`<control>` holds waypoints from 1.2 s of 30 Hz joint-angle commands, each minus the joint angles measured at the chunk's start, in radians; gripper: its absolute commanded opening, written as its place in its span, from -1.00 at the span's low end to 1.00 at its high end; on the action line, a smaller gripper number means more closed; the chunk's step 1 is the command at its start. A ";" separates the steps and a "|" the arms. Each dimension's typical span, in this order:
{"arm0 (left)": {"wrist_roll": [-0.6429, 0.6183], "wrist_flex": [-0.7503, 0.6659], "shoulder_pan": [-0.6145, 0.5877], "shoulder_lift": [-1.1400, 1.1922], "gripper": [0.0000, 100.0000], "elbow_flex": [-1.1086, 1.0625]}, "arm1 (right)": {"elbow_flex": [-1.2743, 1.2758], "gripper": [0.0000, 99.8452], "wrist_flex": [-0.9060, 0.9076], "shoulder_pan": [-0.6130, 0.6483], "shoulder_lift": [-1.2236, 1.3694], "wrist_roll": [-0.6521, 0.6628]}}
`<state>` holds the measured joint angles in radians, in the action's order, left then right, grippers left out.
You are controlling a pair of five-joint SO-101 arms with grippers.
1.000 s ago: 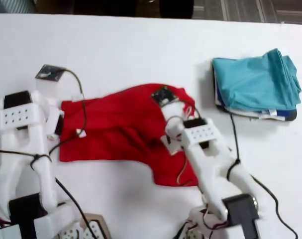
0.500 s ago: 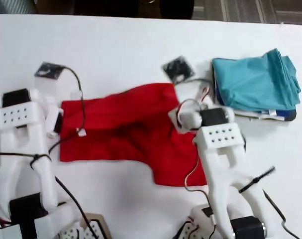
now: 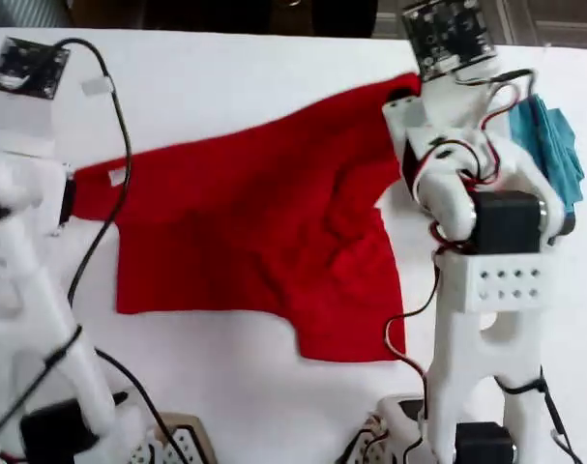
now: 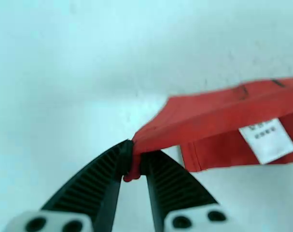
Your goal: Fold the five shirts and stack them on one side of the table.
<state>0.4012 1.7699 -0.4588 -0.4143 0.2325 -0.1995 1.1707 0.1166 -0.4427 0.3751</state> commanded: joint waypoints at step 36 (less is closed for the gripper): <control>-0.060 -0.097 -0.015 -0.667 -0.95 0.111 | -1.146 -0.96 0.504 -0.015 -0.038 0.025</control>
<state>0.3598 1.6901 -0.4710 -1.0802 0.3368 -1.3472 1.6724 0.1074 -0.4872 0.4089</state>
